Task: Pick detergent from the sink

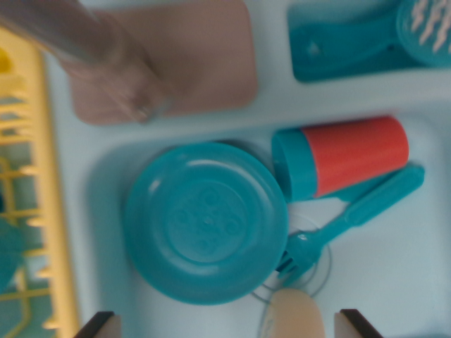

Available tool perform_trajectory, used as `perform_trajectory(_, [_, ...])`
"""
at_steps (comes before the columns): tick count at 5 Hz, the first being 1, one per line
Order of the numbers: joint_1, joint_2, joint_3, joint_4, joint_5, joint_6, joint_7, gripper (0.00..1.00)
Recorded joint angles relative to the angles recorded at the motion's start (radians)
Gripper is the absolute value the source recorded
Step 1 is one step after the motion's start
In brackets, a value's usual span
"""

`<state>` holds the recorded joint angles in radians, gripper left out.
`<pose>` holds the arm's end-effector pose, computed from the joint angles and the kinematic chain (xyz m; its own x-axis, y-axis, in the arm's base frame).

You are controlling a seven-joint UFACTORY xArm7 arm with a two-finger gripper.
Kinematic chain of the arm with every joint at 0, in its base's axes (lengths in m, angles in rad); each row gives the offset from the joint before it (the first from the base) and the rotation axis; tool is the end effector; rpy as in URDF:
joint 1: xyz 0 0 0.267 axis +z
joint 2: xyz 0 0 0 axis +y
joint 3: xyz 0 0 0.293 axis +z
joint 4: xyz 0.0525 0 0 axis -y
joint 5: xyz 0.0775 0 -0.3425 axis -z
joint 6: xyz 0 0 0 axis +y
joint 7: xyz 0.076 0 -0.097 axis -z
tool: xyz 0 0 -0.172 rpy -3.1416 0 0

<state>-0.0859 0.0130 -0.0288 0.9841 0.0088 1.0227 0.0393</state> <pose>0.4421 -0.0493 0.1574 0.9861 -0.1578 -0.0518 -0.1582 -0.9874 -0.0049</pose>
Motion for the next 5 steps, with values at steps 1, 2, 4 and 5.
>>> perform_trajectory(1, [0.0000, 0.000, 0.000, 0.000, 0.0000, 0.000, 0.000, 0.00])
perform_trajectory(2, [-0.0050, 0.003, -0.005, -0.041, -0.0023, -0.039, 0.002, 0.00])
perform_trajectory(4, [-0.0096, 0.005, -0.009, -0.080, -0.0044, -0.075, 0.003, 0.00])
perform_trajectory(5, [-0.0096, 0.005, -0.009, -0.080, -0.0044, -0.075, 0.003, 0.00])
